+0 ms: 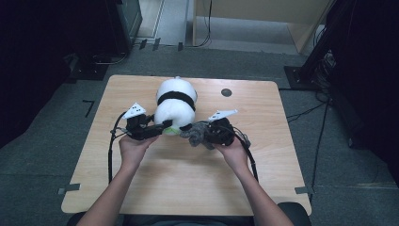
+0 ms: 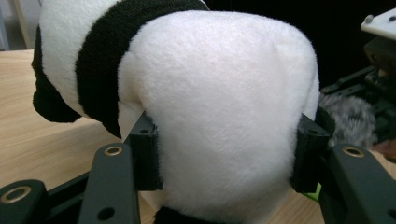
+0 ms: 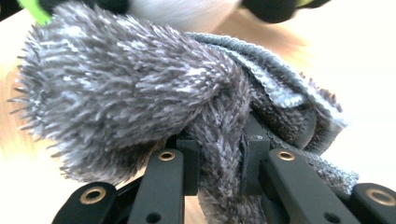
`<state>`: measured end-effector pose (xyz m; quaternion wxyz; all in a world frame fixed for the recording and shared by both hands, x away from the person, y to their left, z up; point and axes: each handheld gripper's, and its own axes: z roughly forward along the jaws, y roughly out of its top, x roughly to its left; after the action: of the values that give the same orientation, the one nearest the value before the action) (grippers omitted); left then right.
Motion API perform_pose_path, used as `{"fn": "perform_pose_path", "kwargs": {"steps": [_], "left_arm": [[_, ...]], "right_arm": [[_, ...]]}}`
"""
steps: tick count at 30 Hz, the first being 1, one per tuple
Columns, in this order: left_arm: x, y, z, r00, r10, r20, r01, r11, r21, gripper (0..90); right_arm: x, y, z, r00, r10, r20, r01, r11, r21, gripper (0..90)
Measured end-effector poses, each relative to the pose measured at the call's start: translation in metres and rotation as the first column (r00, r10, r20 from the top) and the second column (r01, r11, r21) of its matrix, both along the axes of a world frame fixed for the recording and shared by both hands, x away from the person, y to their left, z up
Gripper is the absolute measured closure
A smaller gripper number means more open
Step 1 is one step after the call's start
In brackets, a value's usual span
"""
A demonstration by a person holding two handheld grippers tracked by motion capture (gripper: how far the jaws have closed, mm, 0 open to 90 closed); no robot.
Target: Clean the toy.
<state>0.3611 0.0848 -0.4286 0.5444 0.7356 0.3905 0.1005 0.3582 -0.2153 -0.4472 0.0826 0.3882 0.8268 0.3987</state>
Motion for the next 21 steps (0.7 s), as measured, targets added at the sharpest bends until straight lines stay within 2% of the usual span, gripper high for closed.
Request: {"fn": "perform_pose_path", "kwargs": {"steps": [4,8,13,15,21], "left_arm": [[0.001,0.001,-0.002,1.0,0.002,-0.005,-0.002,1.0,0.002,42.4],[0.002,0.0,-0.004,0.9999,0.003,-0.01,-0.003,0.9997,0.023,42.1],[0.002,-0.004,-0.009,0.9998,0.002,-0.018,-0.001,0.9991,0.043,42.0],[0.002,-0.007,-0.01,0.9998,-0.003,-0.021,0.004,0.9987,0.05,41.8],[-0.002,-0.019,-0.014,0.9996,-0.02,-0.02,0.021,0.9973,0.07,41.7]], "right_arm": [[0.003,-0.015,0.007,0.9989,-0.047,0.006,0.047,0.9987,0.023,76.1],[0.005,-0.031,0.014,0.9957,-0.091,0.015,0.09,0.9947,0.05,76.4],[0.004,-0.047,0.026,0.9902,-0.139,0.013,0.136,0.979,0.152,76.7],[0.001,-0.045,0.032,0.9919,-0.125,0.02,0.12,0.9794,0.162,76.6],[-0.013,-0.026,0.053,0.9947,-0.056,0.087,0.038,0.9813,0.188,76.2]]}}
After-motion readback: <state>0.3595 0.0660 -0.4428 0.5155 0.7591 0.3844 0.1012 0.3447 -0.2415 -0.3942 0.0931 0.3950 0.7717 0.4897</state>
